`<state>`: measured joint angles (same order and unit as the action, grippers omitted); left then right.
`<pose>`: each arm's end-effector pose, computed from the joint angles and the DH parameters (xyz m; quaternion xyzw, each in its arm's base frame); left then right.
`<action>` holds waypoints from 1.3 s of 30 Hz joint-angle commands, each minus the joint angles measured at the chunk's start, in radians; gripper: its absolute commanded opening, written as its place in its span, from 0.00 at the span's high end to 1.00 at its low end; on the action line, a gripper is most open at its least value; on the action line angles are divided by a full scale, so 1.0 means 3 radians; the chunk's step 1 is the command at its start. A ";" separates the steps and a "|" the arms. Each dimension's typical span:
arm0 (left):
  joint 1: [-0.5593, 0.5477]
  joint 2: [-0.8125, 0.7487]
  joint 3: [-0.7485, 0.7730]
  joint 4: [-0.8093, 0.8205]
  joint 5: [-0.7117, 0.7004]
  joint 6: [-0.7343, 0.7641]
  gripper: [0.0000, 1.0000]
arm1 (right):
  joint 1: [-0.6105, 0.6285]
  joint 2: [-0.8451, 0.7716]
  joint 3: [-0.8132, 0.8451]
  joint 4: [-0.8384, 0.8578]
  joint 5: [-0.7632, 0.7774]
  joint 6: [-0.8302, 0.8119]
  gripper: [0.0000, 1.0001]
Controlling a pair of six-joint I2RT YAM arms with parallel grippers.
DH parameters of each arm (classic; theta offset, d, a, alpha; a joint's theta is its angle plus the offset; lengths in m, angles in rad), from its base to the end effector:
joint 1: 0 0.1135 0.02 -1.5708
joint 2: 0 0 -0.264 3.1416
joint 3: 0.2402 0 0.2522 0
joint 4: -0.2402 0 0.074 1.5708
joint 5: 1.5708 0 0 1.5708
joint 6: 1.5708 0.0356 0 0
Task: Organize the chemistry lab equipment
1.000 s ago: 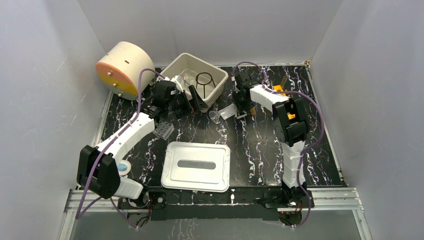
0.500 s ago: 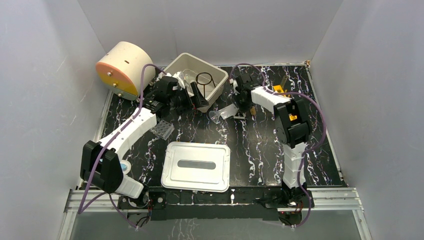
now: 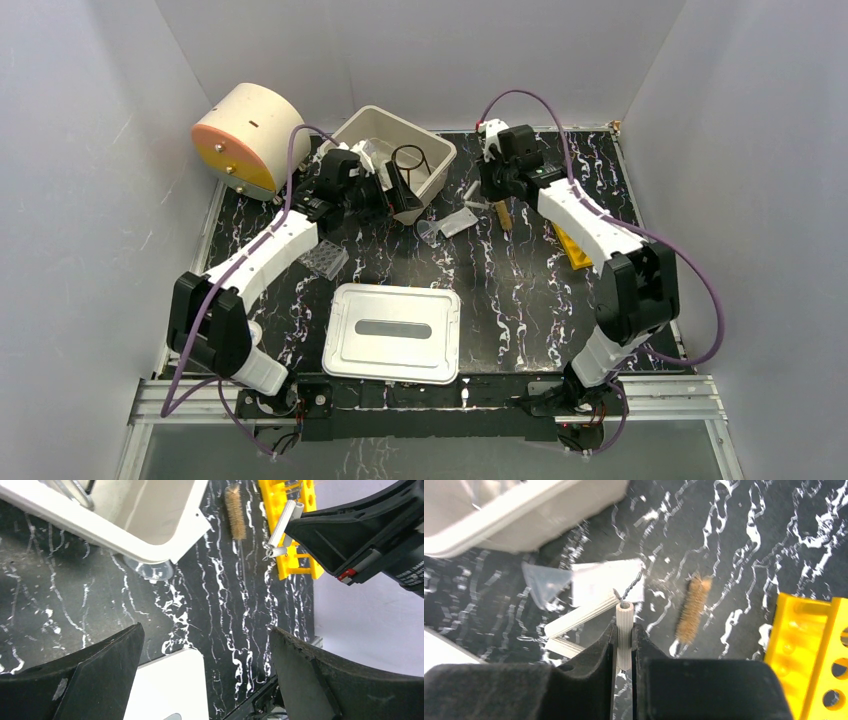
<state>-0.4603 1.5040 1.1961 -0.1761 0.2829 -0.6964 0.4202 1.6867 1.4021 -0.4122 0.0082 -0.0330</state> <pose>0.3089 -0.1643 0.3095 -0.0274 0.8501 -0.3809 0.3627 0.3530 0.1574 0.2942 -0.2019 0.8832 0.0778 0.4160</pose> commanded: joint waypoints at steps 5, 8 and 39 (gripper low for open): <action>-0.0009 0.0040 0.0092 0.0755 0.0873 -0.0261 0.05 | -0.0005 -0.0284 0.0019 0.0365 -0.0721 0.0559 0.87; -0.0036 0.0060 -0.0032 0.1145 0.1037 -0.0487 0.06 | -0.0002 -0.0299 0.0053 0.0394 -0.0882 0.0680 0.87; -0.0092 0.0616 0.0681 0.0305 0.1009 -0.0394 1.00 | 0.0063 -0.0404 0.0007 0.0464 -0.1230 0.0685 0.39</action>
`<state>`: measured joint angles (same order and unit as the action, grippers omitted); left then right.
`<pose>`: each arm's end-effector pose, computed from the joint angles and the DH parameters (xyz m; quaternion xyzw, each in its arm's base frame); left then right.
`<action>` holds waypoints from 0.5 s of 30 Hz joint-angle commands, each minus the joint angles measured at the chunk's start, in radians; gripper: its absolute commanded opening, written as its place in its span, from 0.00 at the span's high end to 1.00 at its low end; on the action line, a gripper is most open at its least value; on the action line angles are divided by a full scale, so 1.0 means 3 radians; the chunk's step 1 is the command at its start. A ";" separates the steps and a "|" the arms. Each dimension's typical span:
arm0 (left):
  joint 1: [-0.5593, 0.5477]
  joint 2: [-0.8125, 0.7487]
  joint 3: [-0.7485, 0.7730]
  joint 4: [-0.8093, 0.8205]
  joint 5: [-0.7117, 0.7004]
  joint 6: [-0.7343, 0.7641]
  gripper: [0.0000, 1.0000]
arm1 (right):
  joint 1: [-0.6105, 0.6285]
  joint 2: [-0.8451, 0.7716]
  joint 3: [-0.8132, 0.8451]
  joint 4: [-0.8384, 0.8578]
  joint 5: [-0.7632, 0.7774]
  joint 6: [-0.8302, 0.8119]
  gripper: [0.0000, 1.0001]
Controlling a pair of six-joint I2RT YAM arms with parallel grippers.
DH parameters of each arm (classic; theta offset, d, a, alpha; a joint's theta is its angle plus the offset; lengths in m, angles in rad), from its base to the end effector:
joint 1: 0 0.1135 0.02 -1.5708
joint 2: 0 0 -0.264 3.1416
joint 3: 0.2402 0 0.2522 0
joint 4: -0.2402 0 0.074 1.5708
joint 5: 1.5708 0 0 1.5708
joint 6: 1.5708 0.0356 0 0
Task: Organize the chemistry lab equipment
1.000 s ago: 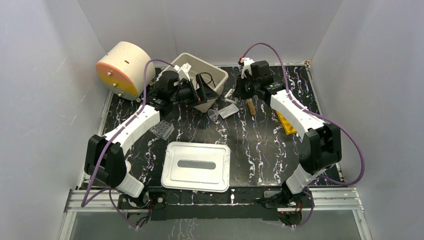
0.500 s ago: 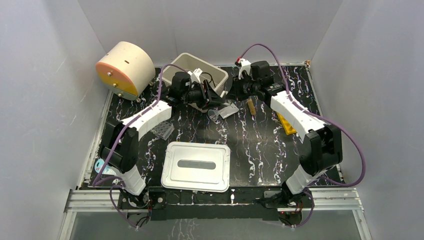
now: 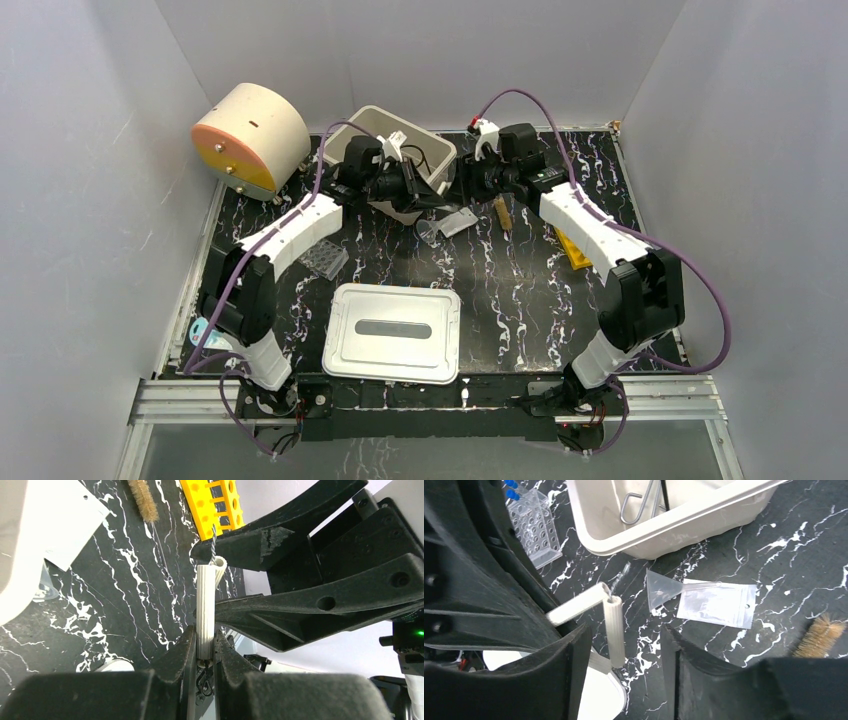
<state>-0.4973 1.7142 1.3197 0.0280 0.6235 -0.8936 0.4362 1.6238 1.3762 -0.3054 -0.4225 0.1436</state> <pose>0.3443 -0.2105 0.2992 0.0159 0.8032 -0.5395 0.2519 0.3353 0.1724 0.3193 -0.2255 0.8299 0.3116 0.4042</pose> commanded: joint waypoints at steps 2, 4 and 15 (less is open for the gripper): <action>0.0117 -0.0122 0.0345 -0.0540 -0.0243 0.0389 1.00 | 0.0009 -0.0262 0.0135 0.0108 0.0299 0.0160 0.33; 0.0233 -0.0168 0.0412 -0.0688 -0.0360 0.0535 1.00 | 0.0003 -0.0325 0.0198 0.0092 0.0427 0.0212 0.30; 0.1006 -0.0079 0.1020 -0.1382 -0.0806 0.1146 1.00 | 0.0006 -0.0712 -0.0299 0.0303 0.0994 0.0483 0.28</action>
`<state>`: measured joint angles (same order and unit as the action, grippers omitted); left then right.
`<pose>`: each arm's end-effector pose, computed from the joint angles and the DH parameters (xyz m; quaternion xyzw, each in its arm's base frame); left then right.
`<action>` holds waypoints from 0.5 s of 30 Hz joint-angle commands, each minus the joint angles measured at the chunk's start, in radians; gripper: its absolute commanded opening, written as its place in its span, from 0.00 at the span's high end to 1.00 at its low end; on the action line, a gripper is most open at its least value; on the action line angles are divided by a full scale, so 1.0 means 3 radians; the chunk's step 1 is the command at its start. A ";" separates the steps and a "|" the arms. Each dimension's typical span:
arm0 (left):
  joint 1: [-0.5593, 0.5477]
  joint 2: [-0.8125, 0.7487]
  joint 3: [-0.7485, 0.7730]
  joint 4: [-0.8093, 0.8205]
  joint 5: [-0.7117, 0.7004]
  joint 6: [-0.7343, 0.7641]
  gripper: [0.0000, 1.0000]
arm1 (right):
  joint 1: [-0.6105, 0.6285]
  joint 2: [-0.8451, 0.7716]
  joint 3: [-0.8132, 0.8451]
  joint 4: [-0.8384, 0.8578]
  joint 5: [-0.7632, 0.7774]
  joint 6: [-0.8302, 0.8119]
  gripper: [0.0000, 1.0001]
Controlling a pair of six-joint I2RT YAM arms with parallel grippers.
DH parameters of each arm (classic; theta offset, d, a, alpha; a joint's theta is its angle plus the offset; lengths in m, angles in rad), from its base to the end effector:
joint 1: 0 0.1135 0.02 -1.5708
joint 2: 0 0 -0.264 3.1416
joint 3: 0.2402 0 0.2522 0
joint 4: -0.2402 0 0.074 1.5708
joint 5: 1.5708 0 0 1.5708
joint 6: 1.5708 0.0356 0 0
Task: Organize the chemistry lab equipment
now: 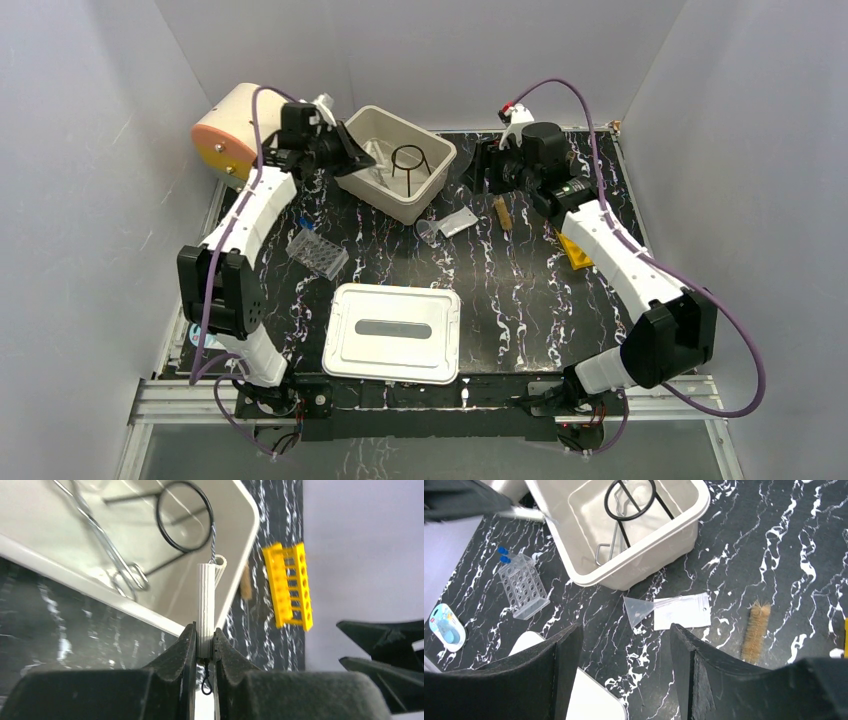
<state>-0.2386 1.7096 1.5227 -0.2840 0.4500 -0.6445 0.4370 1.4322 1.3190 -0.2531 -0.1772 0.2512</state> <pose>0.3878 -0.1103 0.3403 -0.0533 0.8375 -0.3897 0.3793 0.3013 0.1477 0.3679 -0.1260 0.8126 0.2590 0.5066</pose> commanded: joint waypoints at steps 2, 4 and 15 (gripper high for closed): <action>0.0198 0.0061 0.0490 -0.0476 -0.0367 0.0362 1.00 | 0.0006 -0.0066 -0.0151 0.0079 0.0168 0.0151 0.28; 0.0212 0.0197 0.0616 -0.0571 -0.0553 0.0443 1.00 | 0.0007 -0.0065 -0.0192 0.0040 0.0157 0.0173 0.28; 0.0212 0.0932 0.1144 -0.0649 -0.0927 0.0367 1.00 | 0.0010 -0.0055 -0.0329 -0.0032 0.0179 0.0252 0.29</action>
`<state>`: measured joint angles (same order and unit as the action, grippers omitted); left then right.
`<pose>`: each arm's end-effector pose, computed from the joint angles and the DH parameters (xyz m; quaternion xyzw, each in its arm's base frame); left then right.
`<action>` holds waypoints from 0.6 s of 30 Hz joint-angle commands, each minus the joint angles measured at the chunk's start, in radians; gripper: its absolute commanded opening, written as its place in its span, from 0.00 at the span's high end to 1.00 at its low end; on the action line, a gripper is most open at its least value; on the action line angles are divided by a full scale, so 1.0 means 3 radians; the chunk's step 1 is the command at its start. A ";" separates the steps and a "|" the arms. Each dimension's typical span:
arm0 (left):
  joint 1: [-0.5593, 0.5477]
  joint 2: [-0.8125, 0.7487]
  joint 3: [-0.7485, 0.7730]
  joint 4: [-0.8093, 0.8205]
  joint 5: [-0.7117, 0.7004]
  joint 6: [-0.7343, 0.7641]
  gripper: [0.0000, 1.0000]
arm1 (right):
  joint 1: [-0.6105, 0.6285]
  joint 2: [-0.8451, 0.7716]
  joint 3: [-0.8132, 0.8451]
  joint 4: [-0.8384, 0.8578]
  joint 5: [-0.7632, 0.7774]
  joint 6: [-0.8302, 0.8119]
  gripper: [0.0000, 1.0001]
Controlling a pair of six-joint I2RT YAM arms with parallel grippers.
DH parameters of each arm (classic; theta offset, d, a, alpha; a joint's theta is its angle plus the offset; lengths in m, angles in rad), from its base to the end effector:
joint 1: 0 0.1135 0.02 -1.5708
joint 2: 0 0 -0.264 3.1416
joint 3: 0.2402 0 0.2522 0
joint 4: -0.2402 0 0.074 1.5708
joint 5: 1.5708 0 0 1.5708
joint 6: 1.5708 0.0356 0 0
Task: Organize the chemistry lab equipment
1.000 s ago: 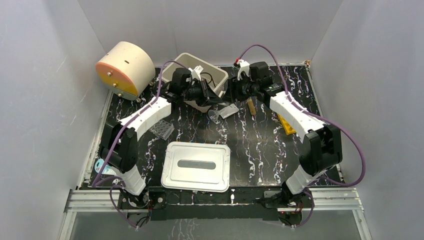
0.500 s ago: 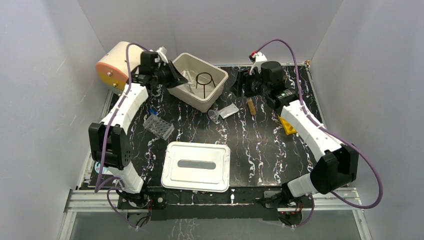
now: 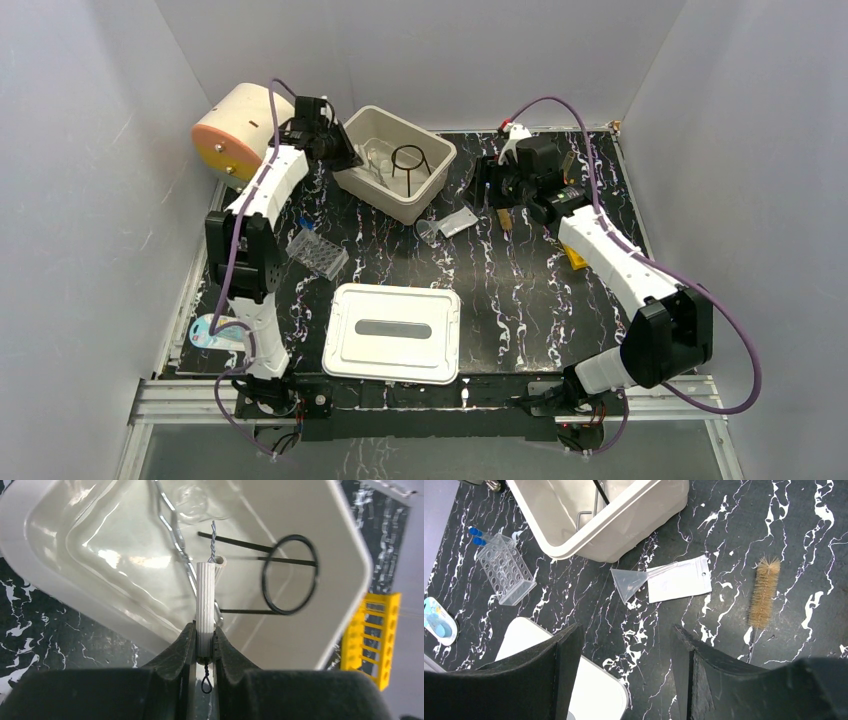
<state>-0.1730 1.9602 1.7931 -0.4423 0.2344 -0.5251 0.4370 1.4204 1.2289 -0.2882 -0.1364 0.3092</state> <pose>0.4525 -0.0875 0.3140 -0.1010 0.8764 -0.2545 0.3961 0.2963 0.1437 0.3364 -0.0897 0.8489 0.2429 0.4608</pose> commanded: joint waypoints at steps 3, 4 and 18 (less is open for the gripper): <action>-0.0027 0.0278 0.0447 -0.0149 -0.0255 -0.0088 1.00 | 0.0008 0.0035 -0.0012 0.0037 0.0210 0.0120 0.30; -0.0042 0.0333 0.0519 -0.0164 -0.0309 -0.0104 1.00 | 0.0008 0.0059 0.0006 0.0009 0.0264 0.0126 0.30; -0.0153 0.1008 0.1260 -0.0494 -0.0890 -0.0285 1.00 | 0.0006 0.0122 -0.0001 -0.0156 0.0432 0.0088 0.30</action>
<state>-0.2115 2.2307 2.1117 -0.5526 -0.0025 -0.5896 0.4374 1.4738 1.2266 -0.3496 -0.0273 0.3408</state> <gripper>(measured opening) 0.092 0.700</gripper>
